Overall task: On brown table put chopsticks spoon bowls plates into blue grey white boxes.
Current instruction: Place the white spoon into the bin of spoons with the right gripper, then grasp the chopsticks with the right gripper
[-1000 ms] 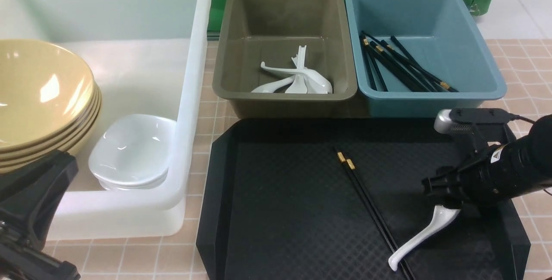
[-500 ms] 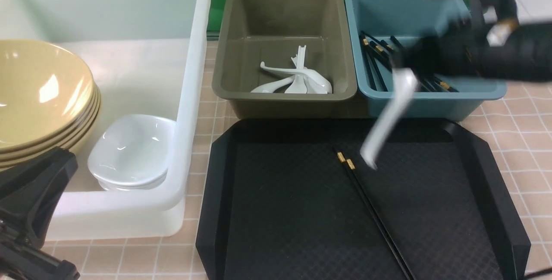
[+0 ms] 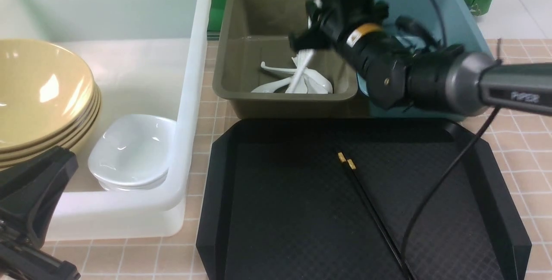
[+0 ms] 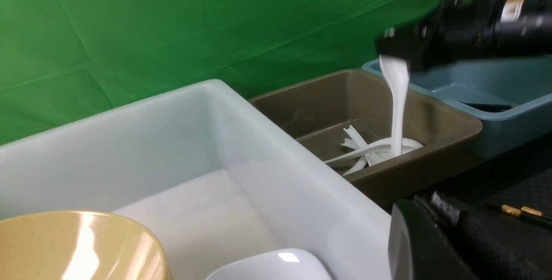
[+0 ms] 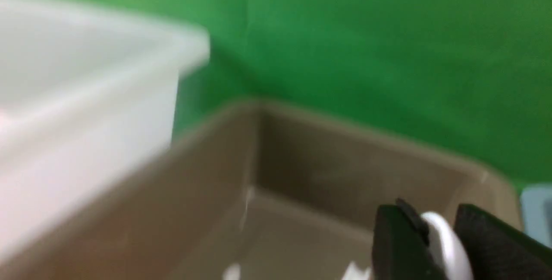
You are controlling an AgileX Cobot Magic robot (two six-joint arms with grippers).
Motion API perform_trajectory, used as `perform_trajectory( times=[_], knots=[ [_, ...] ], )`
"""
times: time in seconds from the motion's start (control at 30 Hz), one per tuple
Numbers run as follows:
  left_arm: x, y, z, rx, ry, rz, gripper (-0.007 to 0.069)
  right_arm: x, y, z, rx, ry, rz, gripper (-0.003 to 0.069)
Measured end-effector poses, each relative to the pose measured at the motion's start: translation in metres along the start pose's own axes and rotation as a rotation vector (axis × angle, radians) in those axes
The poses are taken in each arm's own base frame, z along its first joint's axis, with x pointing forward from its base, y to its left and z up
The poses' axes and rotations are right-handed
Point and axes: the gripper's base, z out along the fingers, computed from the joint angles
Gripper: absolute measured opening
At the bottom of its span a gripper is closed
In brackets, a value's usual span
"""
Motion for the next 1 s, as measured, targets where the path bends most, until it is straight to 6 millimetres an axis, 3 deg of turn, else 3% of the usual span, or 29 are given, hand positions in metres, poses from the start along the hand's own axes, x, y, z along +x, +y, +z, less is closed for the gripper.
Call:
perform_trajectory(
  times=[0.07, 0.1, 0.17, 0.27, 0.37, 0.47, 0.53, 0.67, 0.83, 1.0],
  knots=[
    [0.0, 0.0, 0.0, 0.0, -0.003, 0.0, -0.0007, 0.003, 0.002, -0.001, -0.025, 0.052, -0.057, 0.0232],
    [0.0, 0.0, 0.0, 0.001, -0.004, 0.0, -0.0007, -0.006, 0.002, -0.007, -0.053, 0.083, -0.103, 0.0299],
    [0.0, 0.0, 0.0, 0.001, -0.005, 0.0, -0.0007, -0.018, 0.002, -0.017, -0.095, 0.131, -0.122, 0.0355],
    [-0.001, 0.0, 0.0, 0.001, -0.01, 0.001, -0.0007, -0.054, 0.001, -0.05, -0.192, 0.222, -0.134, 0.0428],
    [-0.001, 0.0, 0.0, 0.001, -0.011, 0.0, -0.0007, -0.091, -0.002, -0.091, -0.279, 0.299, -0.121, 0.0445],
    [-0.001, 0.0, 0.0, 0.001, -0.011, 0.0, -0.0007, -0.101, -0.002, -0.125, -0.351, 0.467, -0.032, 0.0442],
    [-0.001, 0.0, 0.0, 0.001, -0.011, 0.0, -0.0007, -0.09, 0.0, -0.14, -0.382, 0.642, 0.01, 0.0435],
    [-0.001, 0.0, 0.0, 0.001, -0.011, 0.0, -0.0007, -0.032, 0.015, -0.15, -0.384, 0.922, -0.001, 0.0431],
    [-0.001, 0.0, 0.0, 0.002, -0.01, -0.006, -0.0007, 0.018, 0.025, -0.137, -0.335, 1.015, 0.002, 0.0449],
    [0.0, 0.0, 0.0, 0.002, -0.004, -0.006, -0.0007, 0.055, 0.028, -0.119, -0.297, 1.105, -0.031, 0.0462]
  ],
)
